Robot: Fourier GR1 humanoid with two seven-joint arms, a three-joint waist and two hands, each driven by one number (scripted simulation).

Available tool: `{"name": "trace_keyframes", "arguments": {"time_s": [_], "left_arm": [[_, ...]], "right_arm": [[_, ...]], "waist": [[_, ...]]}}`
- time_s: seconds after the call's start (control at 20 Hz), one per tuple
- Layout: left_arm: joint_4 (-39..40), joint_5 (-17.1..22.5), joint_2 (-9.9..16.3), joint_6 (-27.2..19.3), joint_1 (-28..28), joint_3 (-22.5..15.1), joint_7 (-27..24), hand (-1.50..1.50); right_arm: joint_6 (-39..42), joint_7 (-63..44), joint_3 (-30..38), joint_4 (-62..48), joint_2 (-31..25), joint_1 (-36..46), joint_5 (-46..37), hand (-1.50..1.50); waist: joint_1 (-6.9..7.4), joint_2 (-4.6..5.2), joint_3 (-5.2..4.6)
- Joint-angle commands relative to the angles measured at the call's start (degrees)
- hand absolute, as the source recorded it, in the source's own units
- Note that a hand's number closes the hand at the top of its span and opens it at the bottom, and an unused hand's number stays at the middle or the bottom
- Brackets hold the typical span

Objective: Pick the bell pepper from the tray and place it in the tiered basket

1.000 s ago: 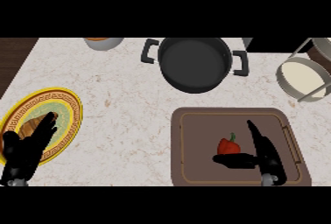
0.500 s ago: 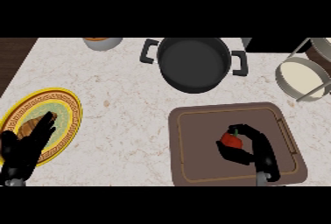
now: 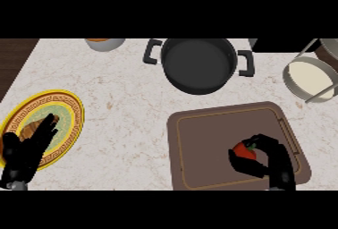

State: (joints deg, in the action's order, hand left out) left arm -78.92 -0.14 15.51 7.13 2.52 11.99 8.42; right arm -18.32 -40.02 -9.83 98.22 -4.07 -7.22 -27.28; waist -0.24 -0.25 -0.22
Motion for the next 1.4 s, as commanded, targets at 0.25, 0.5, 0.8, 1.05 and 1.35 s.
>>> {"name": "trace_keyframes", "arguments": {"time_s": [0.25,0.5,0.8,1.05,1.35], "left_arm": [[0.5,0.0,0.9,0.6,-3.7,-0.3,1.7,0.0],[-0.2,0.7,0.7,1.0,-0.5,0.5,0.8,0.0],[-0.6,0.7,1.0,1.3,0.5,1.3,-0.1,0.0],[-0.3,-1.0,-1.3,0.0,0.5,0.0,-0.8,0.0],[0.1,0.7,0.7,2.3,0.2,2.0,-0.1,0.0]], "right_arm": [[15.0,-4.7,-18.0,1.8,-11.6,13.5,-25.0,1.5],[21.7,-18.2,-20.8,11.2,-8.2,22.5,-36.4,1.5],[31.8,-25.6,-16.6,18.4,-3.7,34.0,-40.3,1.5],[31.9,-18.0,-5.9,19.2,-4.7,35.7,-34.4,1.5],[28.6,-8.8,7.6,13.9,-9.8,38.0,-28.1,1.5]], "waist": [[2.65,0.14,-0.26],[0.77,-0.19,0.07],[0.67,0.04,0.14],[0.46,0.18,0.21],[0.44,0.23,0.23]]}}
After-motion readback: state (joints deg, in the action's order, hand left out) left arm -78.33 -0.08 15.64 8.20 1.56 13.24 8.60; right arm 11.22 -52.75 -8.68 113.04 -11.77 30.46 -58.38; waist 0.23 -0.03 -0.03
